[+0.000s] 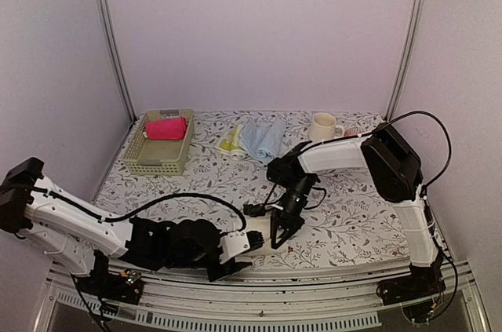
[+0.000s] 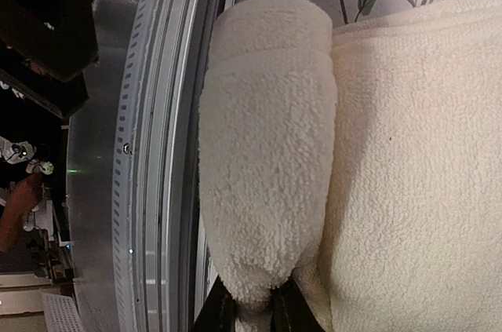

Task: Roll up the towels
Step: Roll the towel at the center of the board.

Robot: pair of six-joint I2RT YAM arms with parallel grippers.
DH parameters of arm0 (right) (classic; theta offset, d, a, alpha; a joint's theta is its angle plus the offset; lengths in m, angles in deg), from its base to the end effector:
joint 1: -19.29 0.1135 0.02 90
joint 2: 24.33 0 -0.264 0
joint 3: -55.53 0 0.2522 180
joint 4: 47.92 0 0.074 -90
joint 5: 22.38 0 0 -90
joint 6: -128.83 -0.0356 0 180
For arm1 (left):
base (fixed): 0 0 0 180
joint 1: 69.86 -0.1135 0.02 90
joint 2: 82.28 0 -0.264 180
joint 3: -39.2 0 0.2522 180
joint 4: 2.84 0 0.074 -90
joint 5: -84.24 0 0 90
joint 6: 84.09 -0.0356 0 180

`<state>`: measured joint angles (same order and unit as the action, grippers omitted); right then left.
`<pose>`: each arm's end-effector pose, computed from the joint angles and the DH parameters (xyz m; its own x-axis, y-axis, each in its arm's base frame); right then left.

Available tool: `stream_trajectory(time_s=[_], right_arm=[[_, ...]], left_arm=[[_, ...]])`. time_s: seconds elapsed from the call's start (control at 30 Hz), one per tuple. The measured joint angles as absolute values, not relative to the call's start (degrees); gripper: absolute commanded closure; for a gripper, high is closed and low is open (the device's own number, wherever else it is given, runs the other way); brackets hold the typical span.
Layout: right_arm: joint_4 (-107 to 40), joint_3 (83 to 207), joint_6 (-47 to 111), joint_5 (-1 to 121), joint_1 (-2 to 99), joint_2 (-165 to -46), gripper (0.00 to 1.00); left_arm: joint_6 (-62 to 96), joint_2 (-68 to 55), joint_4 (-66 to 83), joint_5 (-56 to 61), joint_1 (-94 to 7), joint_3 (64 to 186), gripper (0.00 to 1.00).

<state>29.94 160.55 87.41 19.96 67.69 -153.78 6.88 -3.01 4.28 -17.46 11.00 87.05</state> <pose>0.2436 0.3140 0.1173 -0.1298 -0.9069 -0.4008 -0.7506 -0.1742 0.6374 0.0502 -0.2666 0.1736 -0.1149 0.6098 -0.7842 0.9398 0.3225 0.1131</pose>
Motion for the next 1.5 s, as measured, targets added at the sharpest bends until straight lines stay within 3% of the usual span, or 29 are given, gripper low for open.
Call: stream_trajectory(time_s=[0.27, 0.37, 0.47, 0.63, 0.77, 0.9, 1.07, 1.33, 1.5], right_arm=[[37.83, 165.99, 88.44, 15.37, 66.51, -159.4, 0.85], [38.02, 166.04, 88.57, 15.22, 66.47, -159.44, 0.84], [38.02, 166.04, 88.57, 15.15, 66.47, -159.44, 0.82], [38.09, 165.36, 88.55, 14.26, 66.25, -158.65, 0.58], [35.75, 159.85, 89.86, 14.91, 65.7, -152.75, 0.5], [31.31, 150.67, 90.93, 16.7, 63.69, -141.41, 0.49], [24.03, 140.9, 88.81, 19.57, 59.56, -128.32, 0.48], [11.53, 125.93, 85.95, 26.02, 58.45, -117.96, 0.47], [6.83, 122.85, 86.25, 30.06, 59.17, -113.02, 0.46]], left_arm=[[-2.93, 12.07, 4.68, -29.7, 12.6, 94.89, 0.49], [-6.49, 15.72, 3.91, -32.52, 12.07, 97.03, 0.54], [-9.18, 18.23, 3.32, -33.48, 11.42, 98.45, 0.67], [-11.39, 20.24, 3.65, -32.61, 10.15, 100.23, 0.86], [-11.5, 20.5, 4.61, -30.03, 8.77, 101.6, 0.92], [-10.27, 20.46, 5.68, -24.81, 6.91, 103.0, 0.91], [-5.73, 20.72, 11.43, -8.89, -0.76, 106.87, 0.92], [-0.15, 28.42, 21.75, 10.41, -8.74, 119.26, 0.92], [3.71, 34.97, 27.71, 21.84, -11.25, 127.72, 0.94]])
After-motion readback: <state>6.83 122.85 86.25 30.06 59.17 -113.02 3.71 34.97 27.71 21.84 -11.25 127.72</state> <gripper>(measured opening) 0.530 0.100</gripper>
